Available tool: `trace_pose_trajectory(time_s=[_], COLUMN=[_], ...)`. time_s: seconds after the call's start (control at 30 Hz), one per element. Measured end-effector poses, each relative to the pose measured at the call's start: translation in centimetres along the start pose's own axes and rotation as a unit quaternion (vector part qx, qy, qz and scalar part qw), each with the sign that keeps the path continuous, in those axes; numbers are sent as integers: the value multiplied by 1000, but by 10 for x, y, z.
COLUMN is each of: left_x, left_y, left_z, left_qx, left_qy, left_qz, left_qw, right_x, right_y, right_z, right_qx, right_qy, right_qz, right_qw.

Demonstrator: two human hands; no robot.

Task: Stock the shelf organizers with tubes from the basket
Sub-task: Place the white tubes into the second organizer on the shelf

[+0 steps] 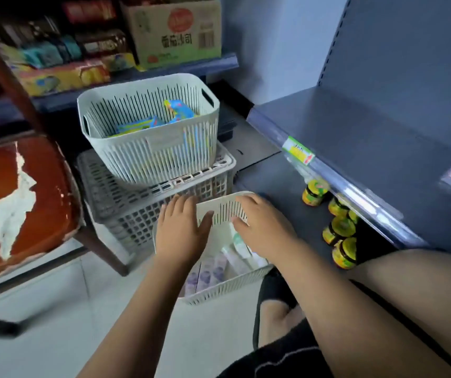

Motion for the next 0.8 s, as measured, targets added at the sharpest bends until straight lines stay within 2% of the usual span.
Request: trace_pose_trajectory(time_s=[0.17, 0.3, 0.4, 0.5, 0.63, 0.73, 0.8], left_x=[-84, -155, -203, -245, -295, -324, -329], left_y=[-3, -14, -31, -53, -65, -64, -67], left_z=[-41, -54, -53, -44, -23, -26, -35], left_qx=[73, 123, 124, 60, -106, -126, -142], left_qy=[68, 111, 122, 63, -96, -191, -212], left_qz=[-112, -196, -243, -310, -379, -412, -388], left_qw=[989, 967, 954, 947, 914, 882, 886], right_x=[-65, -109, -137, -161, -209, -239, -246], right_y=[-34, -65, -95, -130, -159, -167, -172], right_z=[49, 89, 112, 132, 150, 153, 159], right_qx=[-100, -170, -215, -253, -303, -329, -329], right_qy=[-21, -108, -207, -240, -229, -209, -178], right_qz=[-103, -142, -150, -136, -148, -137, -124], right_qw=[990, 969, 943, 927, 913, 910, 919])
Point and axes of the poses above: each hand's wrist, its own y-axis away from the middle knuckle, its own x-axis out of the back of the hand, z = x × y, the point moved 5 cm from there along -y, towards the middle knuckle, and after that the axes turned 12 degrees about -z, right-handed, at the moved point
